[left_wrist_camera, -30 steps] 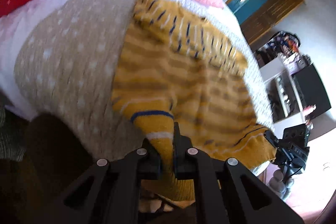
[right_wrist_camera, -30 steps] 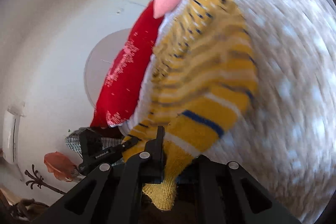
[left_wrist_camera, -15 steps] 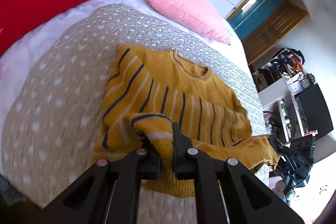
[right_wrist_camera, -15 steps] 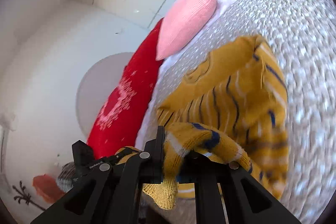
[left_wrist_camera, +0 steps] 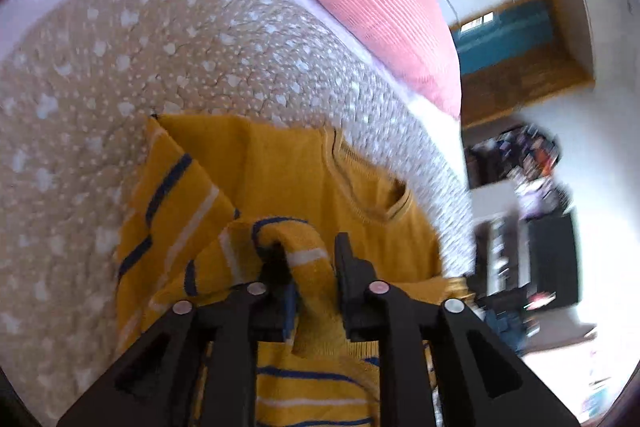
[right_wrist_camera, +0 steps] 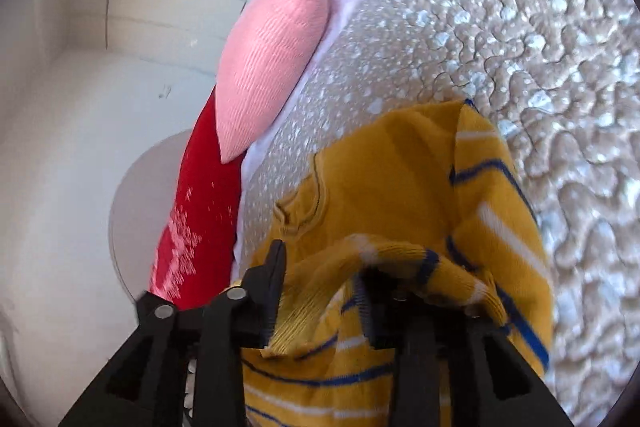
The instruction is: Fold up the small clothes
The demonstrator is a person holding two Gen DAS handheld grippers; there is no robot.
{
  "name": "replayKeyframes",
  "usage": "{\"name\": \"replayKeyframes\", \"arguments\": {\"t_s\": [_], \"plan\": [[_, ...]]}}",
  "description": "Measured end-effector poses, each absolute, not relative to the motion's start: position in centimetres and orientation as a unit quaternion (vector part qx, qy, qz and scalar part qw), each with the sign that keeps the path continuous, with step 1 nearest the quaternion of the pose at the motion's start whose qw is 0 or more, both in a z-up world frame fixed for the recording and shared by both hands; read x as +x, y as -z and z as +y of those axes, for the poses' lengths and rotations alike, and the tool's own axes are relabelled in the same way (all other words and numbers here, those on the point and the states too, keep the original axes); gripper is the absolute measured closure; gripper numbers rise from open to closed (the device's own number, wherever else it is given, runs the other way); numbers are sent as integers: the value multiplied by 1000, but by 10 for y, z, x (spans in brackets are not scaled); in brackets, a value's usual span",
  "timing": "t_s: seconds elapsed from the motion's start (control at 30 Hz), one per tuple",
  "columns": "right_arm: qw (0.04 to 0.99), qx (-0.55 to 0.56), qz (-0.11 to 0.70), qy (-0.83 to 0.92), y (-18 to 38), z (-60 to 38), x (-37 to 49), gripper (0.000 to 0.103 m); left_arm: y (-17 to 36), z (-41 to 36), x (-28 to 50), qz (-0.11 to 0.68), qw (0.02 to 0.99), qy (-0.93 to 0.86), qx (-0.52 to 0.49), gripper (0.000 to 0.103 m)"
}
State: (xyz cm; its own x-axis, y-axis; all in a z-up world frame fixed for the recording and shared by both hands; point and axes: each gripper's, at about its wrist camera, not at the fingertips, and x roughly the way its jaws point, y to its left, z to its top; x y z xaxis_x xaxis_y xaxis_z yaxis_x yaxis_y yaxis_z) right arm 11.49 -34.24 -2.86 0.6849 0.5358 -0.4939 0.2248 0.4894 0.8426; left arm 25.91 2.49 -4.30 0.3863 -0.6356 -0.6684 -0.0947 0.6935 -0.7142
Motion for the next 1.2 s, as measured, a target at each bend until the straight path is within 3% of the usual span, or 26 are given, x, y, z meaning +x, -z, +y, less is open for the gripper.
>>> {"name": "replayKeyframes", "arguments": {"t_s": [0.17,0.23,0.3,0.5,0.57,0.8,1.07,1.1,1.13,1.2], "plan": [[767,503,387,-91,36,-346,138,62,55,46,269,506,732,181,-418,72],[765,505,388,-94,37,-344,144,60,55,57,266,491,734,169,-438,57],[763,509,387,-95,39,-345,148,59,53,70,264,478,738,155,-450,50],[771,512,368,-92,30,-354,141,54,35,83,251,483,775,121,-388,47],[783,502,357,-91,17,-360,128,46,27,80,241,488,795,115,-342,47],[817,429,380,-63,-5,-374,53,44,34,54,189,519,839,93,-135,44],[831,377,408,-46,13,-360,-15,42,70,42,153,547,819,119,-130,39],[827,384,409,-48,18,-356,-16,42,73,37,152,550,819,114,-121,44],[822,390,410,-54,24,-351,-16,42,72,33,148,553,819,112,-106,67],[810,399,423,-79,37,-338,-11,59,65,26,147,560,817,111,-84,85]]}}
